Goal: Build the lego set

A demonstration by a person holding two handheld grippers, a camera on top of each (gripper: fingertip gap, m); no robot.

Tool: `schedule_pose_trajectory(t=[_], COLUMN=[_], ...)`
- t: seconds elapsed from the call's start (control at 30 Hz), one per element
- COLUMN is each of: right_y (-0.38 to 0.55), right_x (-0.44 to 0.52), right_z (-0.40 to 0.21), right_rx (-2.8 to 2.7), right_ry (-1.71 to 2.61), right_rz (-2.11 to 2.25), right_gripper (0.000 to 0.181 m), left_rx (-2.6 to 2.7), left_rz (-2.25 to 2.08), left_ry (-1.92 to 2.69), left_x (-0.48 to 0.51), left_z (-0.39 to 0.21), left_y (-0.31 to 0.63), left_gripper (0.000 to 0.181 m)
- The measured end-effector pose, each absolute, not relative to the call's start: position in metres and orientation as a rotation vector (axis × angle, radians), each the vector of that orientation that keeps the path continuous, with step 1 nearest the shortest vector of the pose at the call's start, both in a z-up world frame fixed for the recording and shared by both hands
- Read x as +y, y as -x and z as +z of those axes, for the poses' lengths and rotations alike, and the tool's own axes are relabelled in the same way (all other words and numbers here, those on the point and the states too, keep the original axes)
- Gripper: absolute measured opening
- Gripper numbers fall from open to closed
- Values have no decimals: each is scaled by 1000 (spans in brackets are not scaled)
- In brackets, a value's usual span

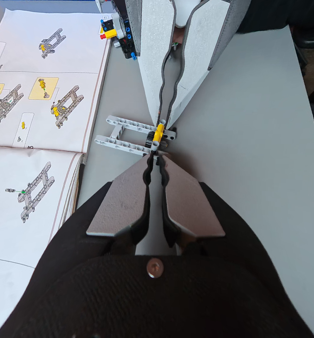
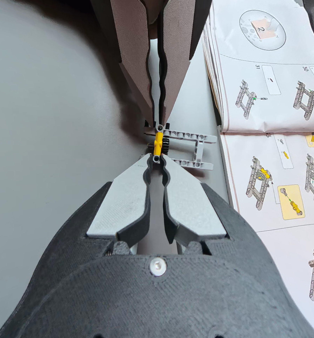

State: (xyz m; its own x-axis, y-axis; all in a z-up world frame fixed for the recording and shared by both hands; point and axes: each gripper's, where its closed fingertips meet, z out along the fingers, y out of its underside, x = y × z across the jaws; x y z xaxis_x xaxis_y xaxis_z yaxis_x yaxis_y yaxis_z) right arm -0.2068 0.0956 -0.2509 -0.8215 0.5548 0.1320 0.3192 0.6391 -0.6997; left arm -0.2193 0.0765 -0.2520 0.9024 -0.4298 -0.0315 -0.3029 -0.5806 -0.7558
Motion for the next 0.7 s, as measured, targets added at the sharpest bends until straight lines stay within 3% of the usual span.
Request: schedule_pose_trajectory(t=[0.7], right_y=[190], right_x=[90], right_z=[-248], right_rx=[-2551], right_ry=[747], right_rz=[1049], right_gripper=[4], left_rx=[560], left_rz=[-271], left_ry=[2262], left_x=[67], left_z=[-261], left_y=[200], left_gripper=[8])
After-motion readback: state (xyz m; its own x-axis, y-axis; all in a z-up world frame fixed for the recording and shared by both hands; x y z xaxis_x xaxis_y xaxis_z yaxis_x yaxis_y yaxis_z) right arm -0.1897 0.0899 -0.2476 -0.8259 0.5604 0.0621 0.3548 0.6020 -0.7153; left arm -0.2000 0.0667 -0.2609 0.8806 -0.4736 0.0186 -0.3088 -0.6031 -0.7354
